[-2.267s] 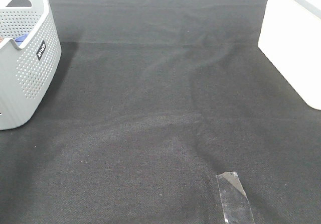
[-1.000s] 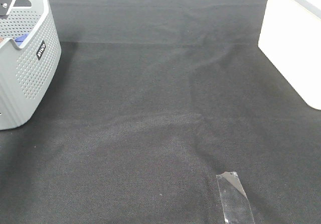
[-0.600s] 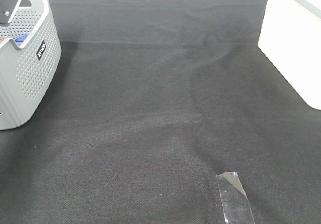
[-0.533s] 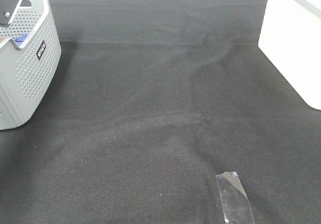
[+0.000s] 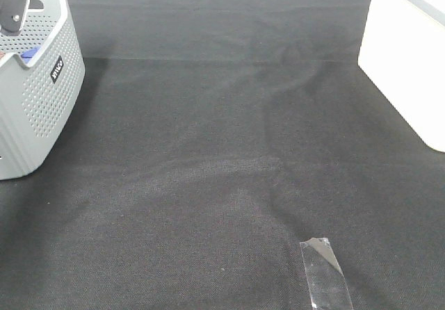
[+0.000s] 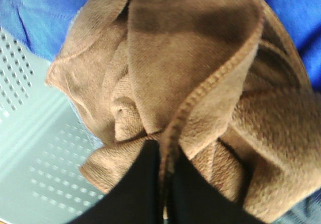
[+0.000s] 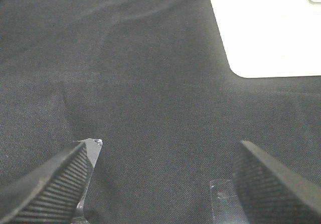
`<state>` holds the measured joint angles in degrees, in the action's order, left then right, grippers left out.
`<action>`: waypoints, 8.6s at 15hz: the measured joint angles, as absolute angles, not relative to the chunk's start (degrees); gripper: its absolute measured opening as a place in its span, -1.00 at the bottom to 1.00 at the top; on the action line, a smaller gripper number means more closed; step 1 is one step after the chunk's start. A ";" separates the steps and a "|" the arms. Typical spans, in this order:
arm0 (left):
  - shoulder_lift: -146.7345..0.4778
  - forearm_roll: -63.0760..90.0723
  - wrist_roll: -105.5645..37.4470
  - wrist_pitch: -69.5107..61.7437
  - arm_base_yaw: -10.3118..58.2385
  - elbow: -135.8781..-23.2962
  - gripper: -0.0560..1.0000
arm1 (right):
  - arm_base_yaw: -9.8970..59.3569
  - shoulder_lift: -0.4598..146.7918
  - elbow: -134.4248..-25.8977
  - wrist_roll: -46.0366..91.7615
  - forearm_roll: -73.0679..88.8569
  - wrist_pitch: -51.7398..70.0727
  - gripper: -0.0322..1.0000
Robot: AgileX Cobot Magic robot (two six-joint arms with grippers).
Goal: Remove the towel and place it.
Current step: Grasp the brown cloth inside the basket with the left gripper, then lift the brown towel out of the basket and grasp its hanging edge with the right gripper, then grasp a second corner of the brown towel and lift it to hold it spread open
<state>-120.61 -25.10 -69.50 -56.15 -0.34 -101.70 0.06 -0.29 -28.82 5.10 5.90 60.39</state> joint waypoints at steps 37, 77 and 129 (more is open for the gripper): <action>-88.69 -27.85 -46.47 -56.15 52.37 -111.73 -0.89 | 0.06 56.95 -29.45 107.72 89.44 41.54 0.75; -88.69 -35.01 0.74 -29.11 44.63 -111.73 -0.89 | 22.75 85.26 -102.96 26.81 17.13 54.66 -0.91; -138.54 -31.68 15.64 -31.40 19.08 -146.33 -0.89 | 18.74 126.22 -135.45 17.25 3.95 27.10 -0.91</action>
<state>-138.54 -31.68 15.64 -31.40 19.08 -146.33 18.74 126.22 -135.45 17.25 3.95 27.10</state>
